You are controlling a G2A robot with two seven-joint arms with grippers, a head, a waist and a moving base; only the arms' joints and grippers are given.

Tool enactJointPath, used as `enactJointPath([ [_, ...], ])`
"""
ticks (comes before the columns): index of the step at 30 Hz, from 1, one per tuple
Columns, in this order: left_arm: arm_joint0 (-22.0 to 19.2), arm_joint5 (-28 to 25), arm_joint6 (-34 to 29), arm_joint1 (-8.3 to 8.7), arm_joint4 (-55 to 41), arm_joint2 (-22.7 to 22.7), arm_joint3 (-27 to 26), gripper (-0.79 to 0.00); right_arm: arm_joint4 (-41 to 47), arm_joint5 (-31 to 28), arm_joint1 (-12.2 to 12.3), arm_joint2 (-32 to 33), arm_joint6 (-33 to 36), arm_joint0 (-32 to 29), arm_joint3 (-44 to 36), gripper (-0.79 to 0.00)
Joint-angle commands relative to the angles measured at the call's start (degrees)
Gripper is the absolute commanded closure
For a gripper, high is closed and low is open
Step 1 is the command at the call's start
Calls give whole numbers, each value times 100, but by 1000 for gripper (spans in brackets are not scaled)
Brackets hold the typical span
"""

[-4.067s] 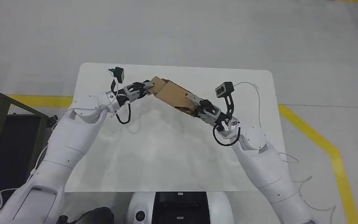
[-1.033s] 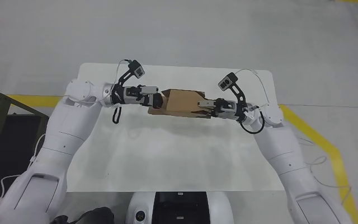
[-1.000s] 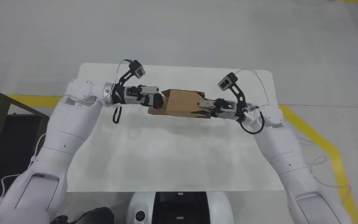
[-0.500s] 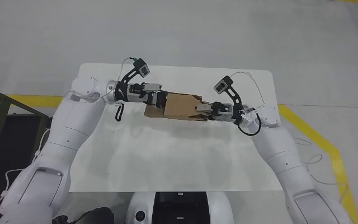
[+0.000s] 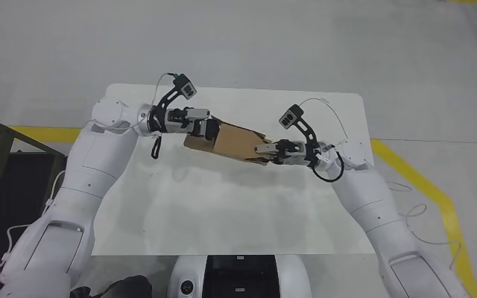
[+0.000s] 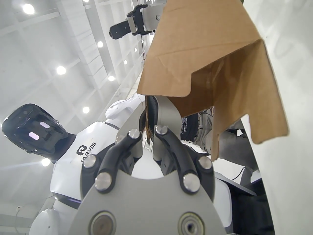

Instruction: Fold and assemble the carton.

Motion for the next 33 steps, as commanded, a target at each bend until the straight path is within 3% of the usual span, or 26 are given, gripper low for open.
enactJointPath([
  [1, 4, -32, -24, 1, -13, -26, -2, -785, -12, 11, -2, -5, -19, 7, 7, 0],
  [14, 139, -172, -24, 46, 5, -287, -34, -785, -22, -52, -5, 25, -156, -14, -52, 0],
  [33, 328, -505, 532, 22, -31, -504, -202, -785, -49, -12, -8, 39, -385, -110, -236, 0],
])
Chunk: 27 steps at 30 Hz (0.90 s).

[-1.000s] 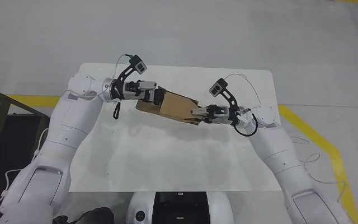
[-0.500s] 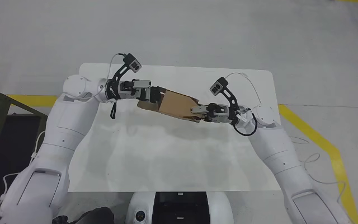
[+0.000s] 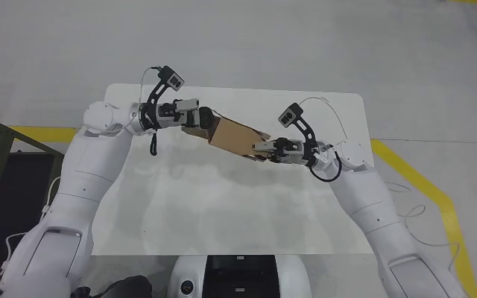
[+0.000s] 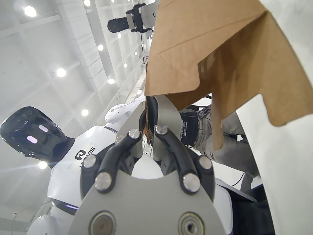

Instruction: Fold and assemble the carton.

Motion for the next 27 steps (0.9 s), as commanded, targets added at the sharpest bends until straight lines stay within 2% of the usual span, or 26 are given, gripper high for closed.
enactJointPath([
  [1, 24, 13, 22, 5, 10, -27, -21, -785, 15, -17, -2, 15, -72, -9, -2, 0],
  [10, 120, 12, 65, 11, -49, -147, -72, -785, 36, 29, -11, 1, -102, -22, -38, 0],
  [27, 103, 193, -387, -46, 35, 67, -166, -785, 102, -105, -65, -35, -357, -11, 74, 0],
])
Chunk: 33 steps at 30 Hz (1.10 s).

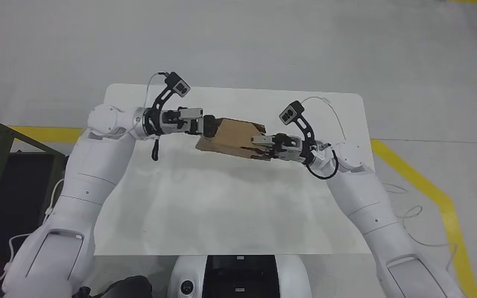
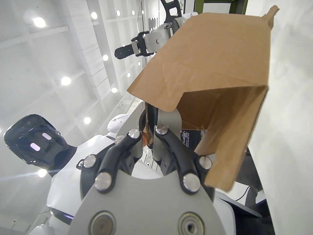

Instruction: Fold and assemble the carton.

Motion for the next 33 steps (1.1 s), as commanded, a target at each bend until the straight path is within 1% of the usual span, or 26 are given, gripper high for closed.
enactJointPath([
  [1, -7, 84, -89, 2, 20, 16, -2, -785, -26, -17, -1, 2, -12, 10, 26, 0],
  [9, 11, 467, -461, 53, 156, -37, 7, -785, -179, -173, 18, 89, -53, 32, 71, 0],
  [14, 71, 775, -461, 98, 126, 32, -143, -785, -197, -214, 19, 106, -68, 18, 62, 0],
  [18, 58, 1022, -461, 142, 50, 170, -220, -785, -197, -224, 9, 73, -52, 4, 38, 0],
  [26, -109, 1057, -461, 160, -1, 485, -37, -785, -15, -255, -20, 52, -8, -25, 28, 0],
  [33, -220, 970, -461, 81, -577, 705, 157, -785, 88, -257, -72, -60, -27, -39, 61, 0],
])
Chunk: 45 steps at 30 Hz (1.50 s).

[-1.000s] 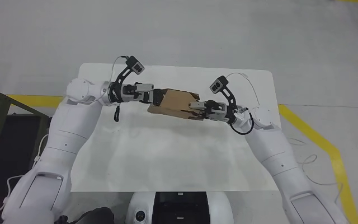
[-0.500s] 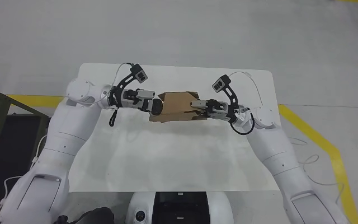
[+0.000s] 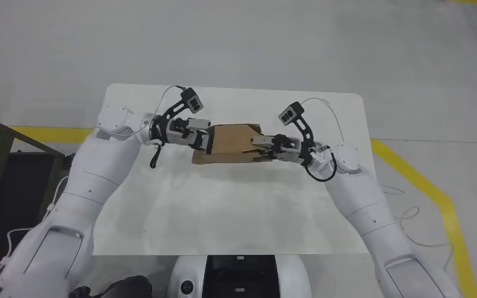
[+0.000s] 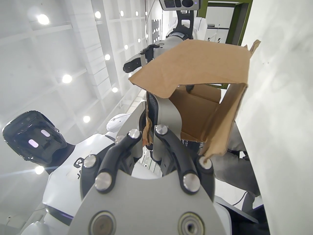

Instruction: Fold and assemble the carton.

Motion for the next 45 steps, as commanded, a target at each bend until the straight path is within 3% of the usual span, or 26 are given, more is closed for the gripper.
enactJointPath([
  [1, -27, -31, 0, -17, -125, 49, 25, -785, 9, -15, -13, -27, -17, 7, 24, 0],
  [7, -82, -143, 0, -31, -301, 141, 97, -785, 46, -112, -45, -55, -50, 24, 107, 0],
  [9, -90, -171, 0, -26, -304, 151, 139, -591, 80, -145, -50, -40, -47, 19, 119, 0],
  [10, -93, -178, 0, -24, -308, 153, 166, -545, 88, -155, -51, -33, -45, 19, 123, 0],
  [12, -101, -188, 0, -21, -306, 163, 203, -369, 93, -164, -54, -24, -44, 18, 127, 0],
  [13, -103, -197, 0, -19, -311, 168, 216, -336, 97, -171, -56, -20, -48, 17, 128, 0],
  [22, -122, -207, 0, -5, -301, 209, 282, -323, 94, -183, -73, -7, -69, 14, 142, 0],
  [29, -180, -240, 0, -13, -132, 261, 382, -222, 59, -173, -81, 3, -49, 26, 166, 0],
  [35, -233, -249, 7, -37, 42, 275, 492, 0, -6, -159, -82, 16, -31, 37, 138, 0],
  [42, -250, -288, 31, -59, 115, 231, 541, 0, -40, -162, -87, 32, -58, 42, 117, 0],
  [43, -247, -314, 41, -60, 127, 215, 545, 0, -28, -160, -88, 42, -86, 43, 120, -34],
  [44, -243, -347, 47, -60, 128, 194, 544, 0, -25, -155, -89, 52, -116, 42, 122, -354],
  [45, -235, -379, 53, -59, 120, 168, 547, 0, -21, -145, -88, 64, -141, 40, 122, -763],
])
